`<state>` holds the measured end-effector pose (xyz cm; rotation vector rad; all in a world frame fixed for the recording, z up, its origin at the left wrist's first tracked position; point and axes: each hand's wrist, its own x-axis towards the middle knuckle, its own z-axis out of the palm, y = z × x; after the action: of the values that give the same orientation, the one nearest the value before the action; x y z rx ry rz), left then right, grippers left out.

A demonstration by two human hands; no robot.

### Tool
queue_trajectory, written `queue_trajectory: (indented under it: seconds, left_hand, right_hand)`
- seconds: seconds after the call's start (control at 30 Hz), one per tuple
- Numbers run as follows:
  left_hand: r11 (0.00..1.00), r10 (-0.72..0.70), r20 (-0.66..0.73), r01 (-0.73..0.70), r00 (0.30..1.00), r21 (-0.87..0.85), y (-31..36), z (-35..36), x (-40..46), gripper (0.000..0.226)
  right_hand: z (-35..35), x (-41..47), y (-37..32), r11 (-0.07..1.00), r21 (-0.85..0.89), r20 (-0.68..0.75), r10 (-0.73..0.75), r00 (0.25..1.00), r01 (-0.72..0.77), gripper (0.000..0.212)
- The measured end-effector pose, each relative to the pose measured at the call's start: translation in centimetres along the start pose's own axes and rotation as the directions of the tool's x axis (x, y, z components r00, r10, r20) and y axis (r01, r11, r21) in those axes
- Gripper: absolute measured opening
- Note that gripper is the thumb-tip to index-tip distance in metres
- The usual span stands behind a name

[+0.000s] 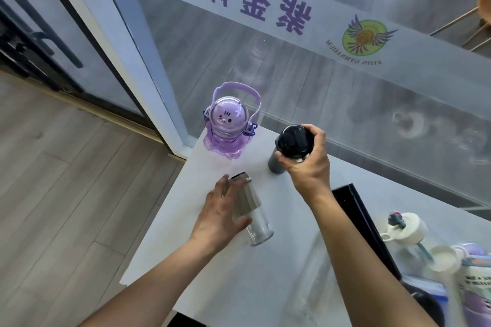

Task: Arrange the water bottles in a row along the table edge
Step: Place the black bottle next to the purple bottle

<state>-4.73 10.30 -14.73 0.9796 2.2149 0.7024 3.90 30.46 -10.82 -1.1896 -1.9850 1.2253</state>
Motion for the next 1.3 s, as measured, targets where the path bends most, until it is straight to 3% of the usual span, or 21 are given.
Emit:
queue_trajectory:
  seconds: [0.63,0.87,1.03,1.1,1.2,1.3]
  left_hand:
    - [1.000,0.001,0.007,-0.001,1.000,-0.015,-0.2,0.0,0.0,0.093]
    - [0.970,-0.137,0.037,0.142,0.990,-0.197,-0.8,-0.2,1.5,0.104]
    - [0.848,-0.463,0.101,0.473,0.881,-0.240,0.5,-0.3,3.9,0.080]
    - [0.793,-0.507,0.157,0.530,0.848,-0.301,0.9,-0.5,4.3,0.071]
    - [0.786,-0.455,0.171,0.484,0.874,-0.384,0.9,-0.5,3.9,0.073]
    - [0.864,-0.298,0.127,0.324,0.946,-0.385,1.6,-0.6,2.0,0.081]
  right_hand:
    - [1.4,0.6,0.1,0.995,-0.065,0.009,-0.076,0.997,0.076,0.076]
    - [-0.4,-1.7,-0.4,0.992,-0.106,0.034,0.078,0.996,-0.074,0.113]
    - [-2.7,-8.3,-0.2,0.963,-0.169,-0.075,0.199,0.977,-0.210,0.097]
    - [-3.2,-10.9,0.1,0.952,-0.193,-0.076,0.229,0.970,-0.240,0.089]
    - [-3.6,-14.0,0.4,0.935,-0.207,-0.058,0.283,0.957,-0.289,0.079]
    - [-3.8,-15.9,0.6,0.920,-0.230,0.022,0.331,0.943,-0.318,0.073]
